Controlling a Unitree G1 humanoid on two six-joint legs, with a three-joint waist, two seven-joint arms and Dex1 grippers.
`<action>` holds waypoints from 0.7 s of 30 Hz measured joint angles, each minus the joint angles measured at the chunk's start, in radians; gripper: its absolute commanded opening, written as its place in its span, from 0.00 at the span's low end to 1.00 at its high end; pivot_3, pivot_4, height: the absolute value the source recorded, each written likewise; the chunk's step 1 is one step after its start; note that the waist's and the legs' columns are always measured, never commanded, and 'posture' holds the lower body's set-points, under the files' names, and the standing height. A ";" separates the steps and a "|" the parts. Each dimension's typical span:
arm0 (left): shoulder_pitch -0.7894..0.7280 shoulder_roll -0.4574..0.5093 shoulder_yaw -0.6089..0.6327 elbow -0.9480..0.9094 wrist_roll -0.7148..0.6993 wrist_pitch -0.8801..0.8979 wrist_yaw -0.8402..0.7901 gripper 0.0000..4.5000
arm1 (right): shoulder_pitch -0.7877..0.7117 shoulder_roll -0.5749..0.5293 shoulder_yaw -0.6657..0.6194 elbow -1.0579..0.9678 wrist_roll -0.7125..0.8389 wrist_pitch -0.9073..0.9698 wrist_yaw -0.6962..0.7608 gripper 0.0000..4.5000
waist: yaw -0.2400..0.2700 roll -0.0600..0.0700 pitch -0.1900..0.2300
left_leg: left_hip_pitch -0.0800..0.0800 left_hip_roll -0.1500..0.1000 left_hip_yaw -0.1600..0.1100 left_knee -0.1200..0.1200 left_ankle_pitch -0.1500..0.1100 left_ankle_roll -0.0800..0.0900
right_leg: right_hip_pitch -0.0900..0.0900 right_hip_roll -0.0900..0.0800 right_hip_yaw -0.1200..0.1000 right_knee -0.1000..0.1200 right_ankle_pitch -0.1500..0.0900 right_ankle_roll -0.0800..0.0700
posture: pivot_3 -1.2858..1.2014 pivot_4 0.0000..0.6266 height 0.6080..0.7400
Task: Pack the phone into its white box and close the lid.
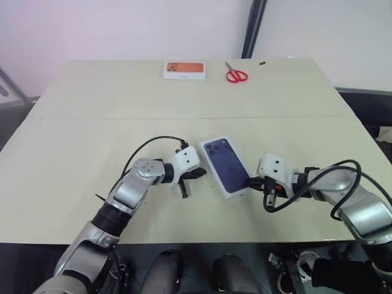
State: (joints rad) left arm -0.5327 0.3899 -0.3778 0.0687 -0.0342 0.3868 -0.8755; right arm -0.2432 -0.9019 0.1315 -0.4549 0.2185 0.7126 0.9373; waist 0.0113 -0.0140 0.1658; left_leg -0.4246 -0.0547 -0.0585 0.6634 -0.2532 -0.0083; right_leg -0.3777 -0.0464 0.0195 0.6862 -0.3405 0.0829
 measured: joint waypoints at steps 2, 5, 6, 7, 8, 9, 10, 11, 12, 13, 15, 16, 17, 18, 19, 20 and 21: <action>0.000 -0.001 0.001 0.001 0.002 -0.001 0.007 0.00 | 0.000 0.000 0.001 0.003 0.000 -0.001 -0.002 0.01 | 0.000 0.000 0.000 | 0.001 0.000 0.000 0.000 0.000 0.000 | 0.001 0.000 0.000 0.000 0.000 0.000 | 0.52 0.24 1.00; 0.009 -0.010 0.022 0.001 -0.007 -0.002 0.019 0.00 | 0.000 0.000 0.000 0.009 0.000 -0.006 -0.011 0.01 | 0.000 0.000 0.000 | 0.001 0.000 0.000 0.000 0.000 0.000 | 0.001 0.000 0.000 0.000 0.000 0.000 | 0.52 0.24 1.00; 0.016 -0.014 0.038 0.001 -0.019 -0.001 0.024 0.00 | 0.000 0.000 0.000 0.009 0.000 -0.008 -0.012 0.01 | 0.000 0.000 0.000 | 0.001 0.000 0.000 0.000 0.000 0.000 | 0.001 0.000 0.000 0.000 0.000 0.000 | 0.52 0.24 1.00; 0.027 -0.025 0.070 -0.004 -0.047 0.000 0.029 0.00 | 0.002 0.000 -0.002 0.009 0.001 -0.010 -0.013 0.01 | 0.000 0.000 0.000 | 0.001 0.000 0.000 0.000 0.000 0.000 | 0.001 0.000 0.000 0.000 0.000 0.000 | 0.52 0.24 1.00; 0.037 -0.036 0.104 -0.016 -0.080 0.001 0.031 0.00 | 0.004 0.000 -0.004 0.010 0.001 -0.012 -0.014 0.01 | 0.001 0.000 0.000 | 0.001 0.000 0.000 0.000 0.000 0.000 | 0.001 0.000 0.000 0.000 0.000 0.000 | 0.52 0.24 1.00; 0.046 -0.046 0.136 -0.036 -0.112 0.002 0.033 0.00 | 0.005 0.000 -0.006 0.012 0.001 -0.013 -0.016 0.01 | 0.001 0.000 0.000 | 0.001 0.000 0.000 0.000 0.000 0.000 | 0.001 0.000 0.000 -0.001 0.000 0.000 | 0.52 0.24 1.00; 0.055 -0.062 0.174 -0.059 -0.149 0.001 0.035 0.00 | 0.007 0.000 -0.009 0.016 0.001 -0.015 -0.018 0.01 | 0.001 0.000 0.000 | 0.001 0.000 0.000 0.000 0.000 0.000 | 0.002 0.000 0.000 -0.001 0.000 0.000 | 0.52 0.24 1.00; 0.058 -0.073 0.196 -0.079 -0.176 0.001 0.038 0.00 | 0.007 0.000 -0.012 0.019 0.001 -0.017 -0.020 0.01 | 0.002 0.000 0.000 | 0.001 0.000 -0.001 0.000 0.000 0.000 | 0.002 0.000 -0.001 -0.001 0.000 0.000 | 0.52 0.24 1.00; 0.058 -0.082 0.213 -0.096 -0.197 -0.001 0.043 0.00 | 0.007 0.000 -0.014 0.020 0.001 -0.018 -0.024 0.01 | 0.002 0.000 0.000 | 0.001 0.000 -0.001 0.001 0.000 0.000 | 0.002 0.000 -0.001 -0.001 0.000 0.000 | 0.52 0.24 1.00; 0.058 -0.092 0.224 -0.110 -0.205 -0.004 0.051 0.00 | 0.008 0.000 -0.014 0.021 0.001 -0.018 -0.028 0.01 | 0.002 0.000 0.000 | 0.001 0.000 -0.001 0.001 0.000 0.000 | 0.002 0.000 -0.001 -0.001 0.000 0.000 | 0.52 0.24 1.00; 0.057 -0.113 0.226 -0.112 -0.206 -0.012 0.073 0.00 | 0.008 0.000 -0.014 0.021 0.001 -0.016 -0.032 0.01 | 0.002 0.000 0.000 | 0.002 0.000 -0.001 0.000 0.000 0.000 | 0.003 0.000 -0.001 -0.001 0.000 0.000 | 0.52 0.24 1.00; 0.053 -0.126 0.220 -0.100 -0.198 -0.012 0.089 0.00 | 0.008 0.000 -0.015 0.020 0.001 -0.014 -0.033 0.01 | 0.002 0.000 0.000 | 0.002 0.000 -0.001 0.000 0.000 0.000 | 0.003 0.000 -0.001 -0.001 0.000 0.000 | 0.52 0.24 1.00; 0.046 -0.137 0.208 -0.083 -0.188 -0.013 0.103 0.00 | 0.008 0.000 -0.015 0.020 0.001 -0.011 -0.034 0.01 | 0.002 0.000 0.000 | 0.002 0.000 -0.001 0.000 0.000 0.000 | 0.003 0.000 -0.001 -0.001 0.000 0.000 | 0.52 0.24 1.00; 0.036 -0.146 0.192 -0.061 -0.171 -0.013 0.118 0.00 | 0.007 0.001 -0.015 0.019 0.001 -0.008 -0.037 0.01 | 0.002 0.000 0.000 | 0.002 0.000 -0.001 0.000 0.000 0.000 | 0.003 0.000 -0.001 -0.001 0.000 0.000 | 0.52 0.24 1.00; 0.020 -0.158 0.174 -0.030 -0.152 -0.015 0.130 0.00 | 0.007 0.001 -0.015 0.017 0.002 -0.003 -0.040 0.01 | 0.003 0.000 0.000 | 0.002 0.000 -0.001 0.000 0.000 0.001 | 0.003 0.000 -0.001 -0.001 0.000 0.000 | 0.52 0.24 1.00; 0.012 -0.168 0.161 -0.009 -0.141 -0.020 0.139 0.00 | 0.007 0.002 -0.015 0.016 0.002 -0.001 -0.042 0.01 | 0.002 0.000 0.000 | 0.002 0.000 -0.001 0.000 0.000 0.001 | 0.003 0.000 -0.001 -0.001 0.000 0.000 | 0.52 0.24 1.00; -0.004 -0.183 0.147 0.024 -0.123 -0.025 0.152 0.00 | 0.006 0.003 -0.015 0.015 0.002 0.001 -0.045 0.01 | 0.002 0.000 0.000 | 0.002 0.000 -0.001 0.000 0.000 0.001 | 0.003 0.000 -0.001 -0.001 0.000 0.000 | 0.52 0.24 1.00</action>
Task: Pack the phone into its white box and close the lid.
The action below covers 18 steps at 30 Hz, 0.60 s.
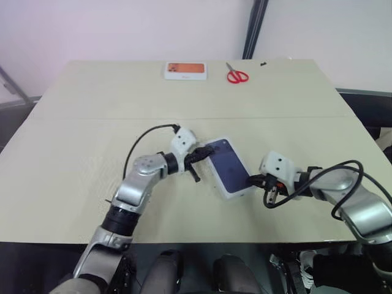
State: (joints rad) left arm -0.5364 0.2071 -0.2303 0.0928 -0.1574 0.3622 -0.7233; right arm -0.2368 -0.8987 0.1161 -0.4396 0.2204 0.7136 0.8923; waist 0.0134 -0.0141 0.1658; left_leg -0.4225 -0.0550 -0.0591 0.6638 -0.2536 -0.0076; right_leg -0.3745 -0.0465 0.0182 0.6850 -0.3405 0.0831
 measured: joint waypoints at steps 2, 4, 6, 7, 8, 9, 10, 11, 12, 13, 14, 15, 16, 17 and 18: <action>-0.023 -0.019 -0.029 0.052 0.027 -0.007 0.012 0.00 | 0.000 0.003 0.000 -0.003 0.000 0.002 -0.004 0.01 | -0.001 0.000 0.000 | 0.000 0.000 0.000 0.000 0.000 0.000 | 0.000 0.000 0.000 0.000 0.000 0.000 | 0.52 0.24 1.00; -0.035 -0.031 -0.043 0.086 0.043 -0.010 0.012 0.00 | 0.000 0.008 0.000 -0.007 0.000 0.008 -0.009 0.01 | -0.001 0.000 0.000 | 0.000 0.000 0.000 0.000 0.000 0.000 | 0.000 0.000 0.000 0.000 0.000 0.000 | 0.52 0.24 1.00; -0.043 -0.032 -0.058 0.095 0.053 -0.008 0.009 0.00 | 0.000 0.009 0.000 -0.008 0.001 0.012 -0.012 0.01 | -0.001 0.000 0.000 | 0.000 0.000 0.000 0.000 0.000 0.000 | 0.000 0.000 0.000 0.000 0.000 0.000 | 0.52 0.24 1.00; -0.051 -0.022 -0.073 0.094 0.065 -0.003 0.004 0.00 | 0.000 0.009 0.000 -0.009 0.001 0.015 -0.014 0.01 | -0.001 0.000 0.000 | 0.000 0.000 0.000 0.000 0.000 0.000 | 0.000 0.000 0.000 0.000 0.000 0.000 | 0.52 0.24 1.00; -0.054 -0.010 -0.081 0.090 0.073 0.004 -0.004 0.00 | 0.001 0.011 0.000 -0.011 0.001 0.018 -0.016 0.01 | -0.001 0.000 0.000 | 0.000 0.000 0.000 0.000 0.000 0.000 | 0.000 0.000 0.000 0.000 0.000 0.000 | 0.52 0.24 1.00; -0.054 0.006 -0.092 0.079 0.081 0.010 -0.014 0.00 | 0.001 0.014 0.000 -0.011 0.002 0.019 -0.018 0.01 | -0.001 0.000 0.000 | 0.001 0.000 0.000 0.000 0.000 0.000 | 0.000 0.000 0.000 0.000 0.000 0.000 | 0.52 0.24 1.00; -0.054 0.018 -0.098 0.066 0.085 0.020 -0.024 0.00 | 0.001 0.014 0.000 -0.012 0.002 0.020 -0.020 0.01 | -0.001 0.000 0.000 | 0.001 0.000 0.000 0.000 0.000 0.000 | 0.000 0.000 0.000 0.000 0.000 0.000 | 0.52 0.24 1.00; -0.052 0.027 -0.103 0.056 0.088 0.025 -0.029 0.00 | 0.001 0.014 0.000 -0.012 0.002 0.021 -0.021 0.01 | -0.001 0.000 0.000 | 0.001 0.000 0.000 0.000 0.000 0.000 | 0.001 0.000 0.000 0.000 0.000 0.000 | 0.52 0.24 1.00; -0.048 0.033 -0.107 0.046 0.091 0.026 -0.031 0.00 | 0.001 0.014 0.000 -0.012 0.002 0.022 -0.022 0.01 | -0.001 0.000 0.000 | 0.001 0.000 0.000 0.000 0.000 0.000 | 0.001 0.000 0.000 0.000 0.000 0.000 | 0.52 0.24 1.00; -0.045 0.036 -0.109 0.040 0.093 0.027 -0.031 0.00 | 0.001 0.014 0.000 -0.012 0.002 0.022 -0.022 0.01 | -0.001 0.000 0.000 | 0.002 0.000 0.000 0.000 0.000 0.000 | 0.001 0.000 0.000 0.000 0.000 0.000 | 0.52 0.24 1.00; -0.045 0.037 -0.109 0.038 0.094 0.028 -0.031 0.00 | 0.001 0.014 0.000 -0.012 0.002 0.023 -0.023 0.01 | -0.001 0.000 0.000 | 0.002 0.000 0.000 0.000 0.000 0.000 | 0.001 0.000 0.000 0.000 0.000 0.000 | 0.52 0.24 1.00; -0.041 0.038 -0.109 0.032 0.096 0.029 -0.029 0.00 | 0.001 0.014 0.000 -0.012 0.002 0.022 -0.023 0.01 | -0.001 0.000 0.000 | 0.002 0.000 0.000 0.000 0.000 0.000 | 0.001 0.000 0.000 0.000 0.000 0.000 | 0.52 0.24 1.00; -0.035 0.038 -0.108 0.025 0.097 0.029 -0.025 0.00 | 0.001 0.015 0.000 -0.011 0.002 0.021 -0.023 0.01 | -0.001 0.000 0.000 | 0.002 0.000 0.000 0.000 0.000 0.000 | 0.001 0.000 0.000 0.000 0.000 0.000 | 0.52 0.24 1.00; -0.026 0.043 -0.105 0.016 0.096 0.026 -0.022 0.00 | -0.002 0.018 0.000 -0.007 0.001 0.016 -0.024 0.01 | -0.001 0.000 0.000 | 0.002 0.000 0.000 -0.001 0.000 0.000 | 0.001 0.000 0.000 0.000 0.000 0.000 | 0.52 0.24 1.00; -0.013 0.051 -0.097 0.003 0.092 0.023 -0.023 0.00 | -0.005 0.027 -0.001 0.002 0.000 0.008 -0.032 0.01 | -0.003 0.000 0.000 | 0.002 0.000 0.000 -0.001 0.000 0.000 | 0.001 0.000 0.001 0.000 0.000 0.000 | 0.52 0.24 1.00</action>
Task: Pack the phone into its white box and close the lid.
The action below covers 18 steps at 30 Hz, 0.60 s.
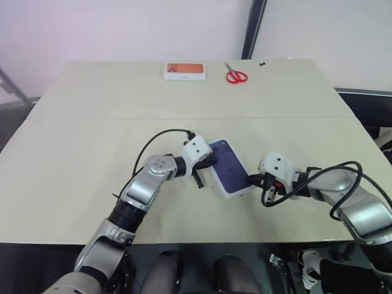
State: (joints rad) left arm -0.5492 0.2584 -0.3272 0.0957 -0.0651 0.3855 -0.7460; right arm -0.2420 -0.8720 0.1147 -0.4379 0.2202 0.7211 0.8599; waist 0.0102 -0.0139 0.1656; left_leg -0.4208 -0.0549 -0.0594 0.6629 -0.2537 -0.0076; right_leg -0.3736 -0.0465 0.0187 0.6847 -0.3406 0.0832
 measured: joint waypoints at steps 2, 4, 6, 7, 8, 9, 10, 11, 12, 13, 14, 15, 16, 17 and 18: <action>0.035 0.023 0.033 -0.032 -0.027 0.000 -0.012 0.00 | -0.016 0.044 -0.018 0.037 0.001 -0.028 -0.025 0.01 | -0.006 0.000 0.000 | 0.000 0.000 0.000 -0.001 0.000 0.000 | -0.001 0.000 0.000 0.000 0.000 0.000 | 0.52 0.24 1.00; 0.088 0.053 0.084 -0.071 -0.072 0.007 -0.028 0.00 | -0.041 0.081 -0.051 0.075 0.005 -0.061 -0.049 0.01 | -0.011 0.001 0.000 | 0.000 0.000 0.000 -0.002 0.000 0.000 | -0.001 0.000 0.001 0.000 0.000 0.000 | 0.52 0.24 1.00; 0.170 0.104 0.154 -0.137 -0.128 0.020 -0.053 0.00 | -0.079 0.106 -0.100 0.120 0.029 -0.083 -0.058 0.01 | -0.016 0.001 0.000 | 0.000 0.000 0.000 -0.002 0.000 0.000 | -0.002 0.000 0.001 0.000 0.000 0.000 | 0.52 0.24 1.00; 0.203 0.127 0.182 -0.161 -0.149 0.020 -0.061 0.00 | -0.089 0.108 -0.126 0.137 0.042 -0.087 -0.057 0.01 | -0.019 0.002 0.000 | 0.000 0.000 0.000 -0.003 0.000 -0.001 | -0.001 0.000 0.000 0.000 0.000 0.000 | 0.52 0.24 1.00; 0.243 0.151 0.216 -0.196 -0.173 0.020 -0.070 0.00 | -0.100 0.112 -0.149 0.157 0.064 -0.088 -0.053 0.01 | -0.018 0.001 0.000 | 0.000 0.000 0.000 -0.003 0.000 -0.001 | -0.001 0.000 0.000 -0.001 0.000 0.000 | 0.52 0.24 1.00; 0.282 0.175 0.248 -0.229 -0.195 0.020 -0.079 0.00 | -0.107 0.114 -0.173 0.177 0.087 -0.087 -0.044 0.01 | -0.018 0.001 0.000 | 0.000 0.000 0.000 -0.003 0.000 0.000 | -0.001 0.000 0.000 -0.001 0.000 0.000 | 0.52 0.24 1.00; 0.312 0.193 0.277 -0.252 -0.213 0.020 -0.085 0.00 | -0.110 0.115 -0.193 0.196 0.105 -0.087 -0.037 0.01 | -0.015 0.001 0.000 | 0.000 0.000 0.000 -0.002 0.000 0.000 | 0.000 -0.001 0.000 -0.002 0.000 0.000 | 0.52 0.24 1.00; 0.345 0.209 0.311 -0.281 -0.233 0.020 -0.088 0.00 | -0.116 0.116 -0.211 0.218 0.125 -0.085 -0.028 0.01 | -0.014 0.001 0.000 | 0.000 0.000 0.000 -0.002 0.000 0.000 | 0.000 -0.001 0.000 -0.002 0.000 0.000 | 0.52 0.24 1.00; 0.371 0.225 0.334 -0.305 -0.247 0.020 -0.089 0.00 | -0.117 0.115 -0.227 0.236 0.141 -0.085 -0.020 0.01 | -0.012 0.002 0.000 | 0.000 0.000 0.000 -0.002 0.000 0.000 | 0.000 -0.001 0.000 -0.002 0.000 0.000 | 0.52 0.24 1.00; 0.395 0.237 0.356 -0.328 -0.259 0.021 -0.088 0.00 | -0.120 0.115 -0.243 0.257 0.156 -0.085 -0.009 0.01 | -0.010 0.002 0.001 | 0.000 0.000 0.000 -0.002 0.000 0.000 | 0.000 -0.001 0.000 -0.002 0.000 0.000 | 0.52 0.24 1.00; 0.425 0.251 0.385 -0.352 -0.274 0.021 -0.084 0.00 | -0.124 0.112 -0.260 0.283 0.172 -0.085 0.003 0.01 | -0.009 0.002 0.001 | 0.000 0.000 0.000 -0.002 0.000 0.000 | 0.000 -0.001 0.000 -0.002 0.000 0.000 | 0.52 0.24 1.00; 0.449 0.264 0.413 -0.365 -0.285 0.021 -0.077 0.00 | -0.126 0.109 -0.278 0.306 0.185 -0.085 0.013 0.01 | -0.007 0.002 0.001 | 0.000 0.000 0.000 -0.002 0.000 0.000 | 0.000 -0.001 0.000 -0.002 0.000 0.000 | 0.52 0.24 1.00; 0.467 0.274 0.442 -0.371 -0.294 0.022 -0.070 0.00 | -0.129 0.105 -0.293 0.329 0.196 -0.085 0.022 0.01 | -0.006 0.002 0.001 | 0.000 0.000 0.000 -0.002 0.000 0.000 | 0.000 -0.001 0.000 -0.002 0.000 0.000 | 0.52 0.24 1.00; 0.477 0.280 0.470 -0.373 -0.302 0.024 -0.057 0.00 | -0.134 0.103 -0.305 0.353 0.200 -0.086 0.029 0.01 | -0.004 0.002 0.001 | 0.000 0.000 0.000 -0.002 0.000 0.000 | 0.000 -0.001 0.000 -0.002 0.000 0.000 | 0.52 0.24 1.00; 0.484 0.285 0.503 -0.373 -0.315 0.025 -0.046 0.00 | -0.140 0.101 -0.315 0.380 0.205 -0.090 0.035 0.01 | -0.002 0.002 0.001 | 0.000 0.000 0.000 -0.002 -0.001 0.001 | 0.000 -0.001 0.000 -0.002 0.000 0.000 | 0.52 0.24 1.00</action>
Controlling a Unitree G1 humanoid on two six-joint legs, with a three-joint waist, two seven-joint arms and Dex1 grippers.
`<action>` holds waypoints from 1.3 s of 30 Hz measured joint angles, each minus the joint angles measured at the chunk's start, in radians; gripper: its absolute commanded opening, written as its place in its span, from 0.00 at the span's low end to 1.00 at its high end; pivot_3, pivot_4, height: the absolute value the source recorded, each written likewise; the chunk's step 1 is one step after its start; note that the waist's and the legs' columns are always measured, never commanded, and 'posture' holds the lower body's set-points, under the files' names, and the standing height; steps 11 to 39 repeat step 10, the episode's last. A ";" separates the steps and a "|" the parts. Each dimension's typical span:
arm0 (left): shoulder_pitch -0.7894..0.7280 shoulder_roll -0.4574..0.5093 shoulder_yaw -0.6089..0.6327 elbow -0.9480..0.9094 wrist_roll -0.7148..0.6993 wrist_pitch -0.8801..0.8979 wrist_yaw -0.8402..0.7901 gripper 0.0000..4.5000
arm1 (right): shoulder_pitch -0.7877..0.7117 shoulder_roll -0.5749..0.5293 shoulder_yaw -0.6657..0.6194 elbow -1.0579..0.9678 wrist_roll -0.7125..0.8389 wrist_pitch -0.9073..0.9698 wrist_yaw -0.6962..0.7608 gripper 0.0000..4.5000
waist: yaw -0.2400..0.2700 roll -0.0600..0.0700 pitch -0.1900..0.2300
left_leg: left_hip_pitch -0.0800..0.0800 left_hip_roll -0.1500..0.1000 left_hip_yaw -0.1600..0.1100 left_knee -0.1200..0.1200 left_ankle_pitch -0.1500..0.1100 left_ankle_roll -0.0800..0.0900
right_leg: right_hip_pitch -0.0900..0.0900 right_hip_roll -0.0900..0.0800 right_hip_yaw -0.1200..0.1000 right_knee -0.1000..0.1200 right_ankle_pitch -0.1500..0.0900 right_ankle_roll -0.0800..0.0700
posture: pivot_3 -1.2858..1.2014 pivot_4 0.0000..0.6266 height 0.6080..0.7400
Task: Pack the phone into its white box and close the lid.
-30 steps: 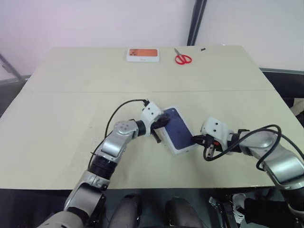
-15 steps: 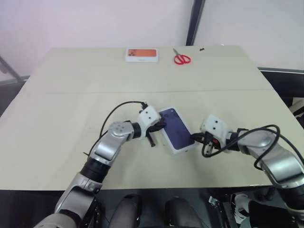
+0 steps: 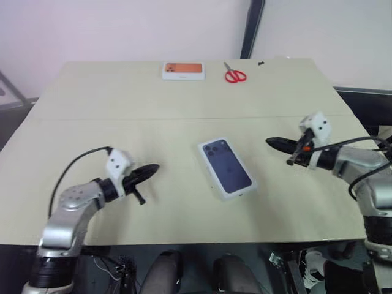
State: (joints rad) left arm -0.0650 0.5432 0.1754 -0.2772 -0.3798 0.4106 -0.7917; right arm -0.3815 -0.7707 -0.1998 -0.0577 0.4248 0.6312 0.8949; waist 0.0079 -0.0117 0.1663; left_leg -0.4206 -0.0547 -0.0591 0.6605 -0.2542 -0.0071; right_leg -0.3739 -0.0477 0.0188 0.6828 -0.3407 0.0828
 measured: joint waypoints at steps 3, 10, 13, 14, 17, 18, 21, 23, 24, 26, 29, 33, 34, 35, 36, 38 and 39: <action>0.017 0.018 0.061 0.000 -0.015 0.000 0.031 0.00 | -0.008 -0.008 -0.009 0.056 0.001 -0.028 0.016 0.01 | 0.003 0.000 0.000 | 0.000 0.000 0.000 0.000 0.000 0.000 | 0.000 0.000 0.000 0.000 0.000 0.000 | 0.52 0.24 1.00; 0.056 0.023 0.087 -0.003 -0.025 -0.002 0.070 0.00 | 0.009 -0.017 -0.001 0.086 -0.011 -0.081 0.054 0.01 | 0.002 0.000 0.000 | 0.000 0.000 0.001 0.000 0.000 0.000 | 0.000 0.000 0.000 0.000 0.000 0.000 | 0.52 0.24 1.00; 0.056 0.023 0.087 -0.003 -0.025 -0.002 0.070 0.00 | 0.009 -0.017 -0.001 0.086 -0.011 -0.081 0.054 0.01 | 0.002 0.000 0.000 | 0.000 0.000 0.001 0.000 0.000 0.000 | 0.000 0.000 0.000 0.000 0.000 0.000 | 0.52 0.24 1.00; 0.056 0.023 0.087 -0.003 -0.025 -0.002 0.070 0.00 | 0.009 -0.017 -0.001 0.086 -0.011 -0.081 0.054 0.01 | 0.002 0.000 0.000 | 0.000 0.000 0.001 0.000 0.000 0.000 | 0.000 0.000 0.000 0.000 0.000 0.000 | 0.52 0.24 1.00; 0.056 0.023 0.087 -0.003 -0.025 -0.002 0.070 0.00 | 0.009 -0.017 -0.001 0.086 -0.011 -0.081 0.054 0.01 | 0.002 0.000 0.000 | 0.000 0.000 0.001 0.000 0.000 0.000 | 0.000 0.000 0.000 0.000 0.000 0.000 | 0.52 0.24 1.00; 0.056 0.023 0.087 -0.003 -0.025 -0.002 0.070 0.00 | 0.009 -0.017 -0.001 0.086 -0.011 -0.081 0.054 0.01 | 0.002 0.000 0.000 | 0.000 0.000 0.001 0.000 0.000 0.000 | 0.000 0.000 0.000 0.000 0.000 0.000 | 0.52 0.24 1.00; 0.056 0.023 0.087 -0.003 -0.025 -0.002 0.070 0.00 | 0.009 -0.017 -0.001 0.086 -0.011 -0.081 0.054 0.01 | 0.002 0.000 0.000 | 0.000 0.000 0.001 0.000 0.000 0.000 | 0.000 0.000 0.000 0.000 0.000 0.000 | 0.52 0.24 1.00; 0.056 0.023 0.087 -0.003 -0.025 -0.002 0.070 0.00 | 0.009 -0.017 -0.001 0.086 -0.011 -0.081 0.054 0.01 | 0.002 0.000 0.000 | 0.000 0.000 0.001 0.000 0.000 0.000 | 0.000 0.000 0.000 0.000 0.000 0.000 | 0.52 0.24 1.00; 0.056 0.023 0.087 -0.003 -0.025 -0.002 0.070 0.00 | 0.009 -0.017 -0.001 0.086 -0.011 -0.081 0.054 0.01 | 0.002 0.000 0.000 | 0.000 0.000 0.001 0.000 0.000 0.000 | 0.000 0.000 0.000 0.000 0.000 0.000 | 0.52 0.24 1.00; 0.056 0.023 0.087 -0.003 -0.025 -0.002 0.070 0.00 | 0.009 -0.017 -0.001 0.086 -0.011 -0.081 0.054 0.01 | 0.002 0.000 0.000 | 0.000 0.000 0.001 0.000 0.000 0.000 | 0.000 0.000 0.000 0.000 0.000 0.000 | 0.52 0.24 1.00; 0.056 0.023 0.087 -0.003 -0.025 -0.002 0.070 0.00 | 0.009 -0.017 -0.001 0.086 -0.011 -0.081 0.054 0.01 | 0.002 0.000 0.000 | 0.000 0.000 0.001 0.000 0.000 0.000 | 0.000 0.000 0.000 0.000 0.000 0.000 | 0.52 0.24 1.00; 0.056 0.023 0.087 -0.003 -0.025 -0.002 0.070 0.00 | 0.009 -0.017 -0.001 0.086 -0.011 -0.081 0.054 0.01 | 0.002 0.000 0.000 | 0.000 0.000 0.001 0.000 0.000 0.000 | 0.000 0.000 0.000 0.000 0.000 0.000 | 0.52 0.24 1.00; 0.056 0.023 0.087 -0.003 -0.025 -0.002 0.070 0.00 | 0.009 -0.017 -0.001 0.086 -0.011 -0.081 0.054 0.01 | 0.002 0.000 0.000 | 0.000 0.000 0.001 0.000 0.000 0.000 | 0.000 0.000 0.000 0.000 0.000 0.000 | 0.52 0.24 1.00; 0.056 0.023 0.087 -0.003 -0.025 -0.002 0.070 0.00 | 0.009 -0.017 -0.001 0.086 -0.011 -0.081 0.054 0.01 | 0.002 0.000 0.000 | 0.000 0.000 0.001 0.000 0.000 0.000 | 0.000 0.000 0.000 0.000 0.000 0.000 | 0.52 0.24 1.00; 0.056 0.023 0.087 -0.003 -0.025 -0.002 0.070 0.00 | 0.009 -0.017 -0.001 0.086 -0.011 -0.081 0.054 0.01 | 0.002 0.000 0.000 | 0.000 0.000 0.001 0.000 0.000 0.000 | 0.000 0.000 0.000 0.000 0.000 0.000 | 0.52 0.24 1.00; 0.056 0.023 0.087 -0.003 -0.025 -0.002 0.070 0.00 | 0.009 -0.017 -0.001 0.086 -0.011 -0.081 0.054 0.01 | 0.002 0.000 0.000 | 0.000 0.000 0.001 0.000 0.000 0.000 | 0.000 0.000 0.000 0.000 0.000 0.000 | 0.52 0.24 1.00; 0.056 0.023 0.087 -0.003 -0.025 -0.002 0.070 0.00 | 0.009 -0.017 -0.001 0.086 -0.011 -0.081 0.054 0.01 | 0.002 0.000 0.000 | 0.000 0.000 0.001 0.000 0.000 0.000 | 0.000 0.000 0.000 0.000 0.000 0.000 | 0.52 0.24 1.00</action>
